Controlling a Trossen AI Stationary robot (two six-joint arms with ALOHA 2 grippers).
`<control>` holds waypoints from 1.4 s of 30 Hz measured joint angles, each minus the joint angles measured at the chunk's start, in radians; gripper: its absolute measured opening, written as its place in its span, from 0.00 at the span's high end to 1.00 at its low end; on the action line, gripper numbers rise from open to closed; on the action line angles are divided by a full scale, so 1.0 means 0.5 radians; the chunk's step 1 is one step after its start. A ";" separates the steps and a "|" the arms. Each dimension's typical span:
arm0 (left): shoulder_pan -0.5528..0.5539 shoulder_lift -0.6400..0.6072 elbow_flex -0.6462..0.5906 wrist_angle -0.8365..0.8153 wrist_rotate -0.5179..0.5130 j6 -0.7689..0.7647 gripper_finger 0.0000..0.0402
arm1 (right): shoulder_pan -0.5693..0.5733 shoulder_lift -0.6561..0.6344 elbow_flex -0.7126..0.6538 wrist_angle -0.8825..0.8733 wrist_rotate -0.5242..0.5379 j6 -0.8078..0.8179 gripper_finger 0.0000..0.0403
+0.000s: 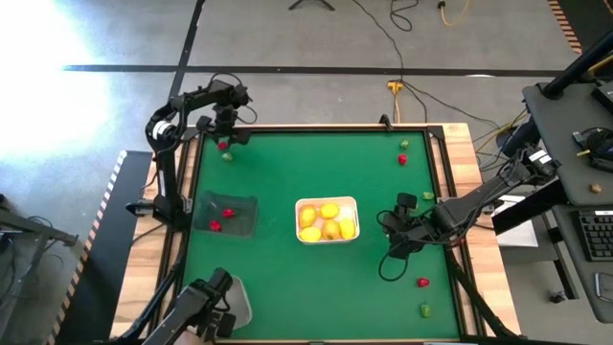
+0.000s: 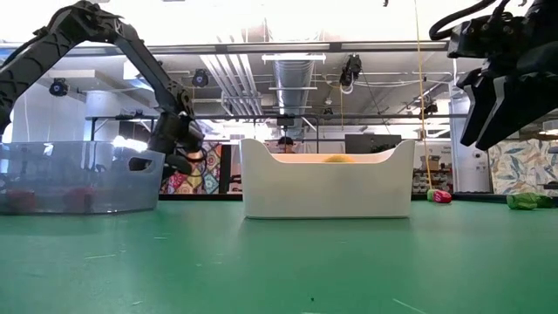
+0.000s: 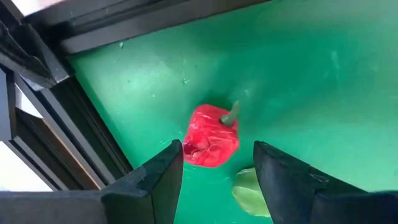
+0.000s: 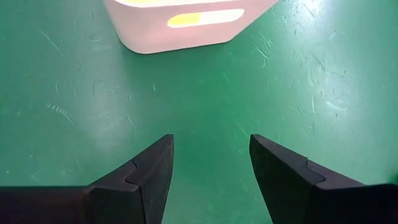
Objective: Sort produce into baskets
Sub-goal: Put the red chili pepper into the black bin
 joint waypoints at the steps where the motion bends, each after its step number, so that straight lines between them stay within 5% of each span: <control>1: 0.001 0.000 -0.008 -0.005 -0.013 0.000 0.56 | 0.000 0.000 0.000 0.000 0.000 0.000 0.50; 9: 0.001 0.002 -0.020 0.012 -0.046 0.008 0.56 | -0.001 0.000 0.000 0.000 0.000 0.000 0.50; 18: -0.001 0.002 -0.023 0.008 -0.024 -0.037 0.76 | -0.002 0.000 0.000 0.000 0.000 0.031 0.50; 29: -0.001 -0.028 0.040 -0.070 -0.094 0.013 0.81 | -0.003 0.000 0.000 -0.006 -0.012 0.029 0.50; 42: -0.295 -0.526 0.251 -0.515 -0.040 0.032 0.95 | -0.053 -0.003 0.025 0.040 0.162 -0.164 0.50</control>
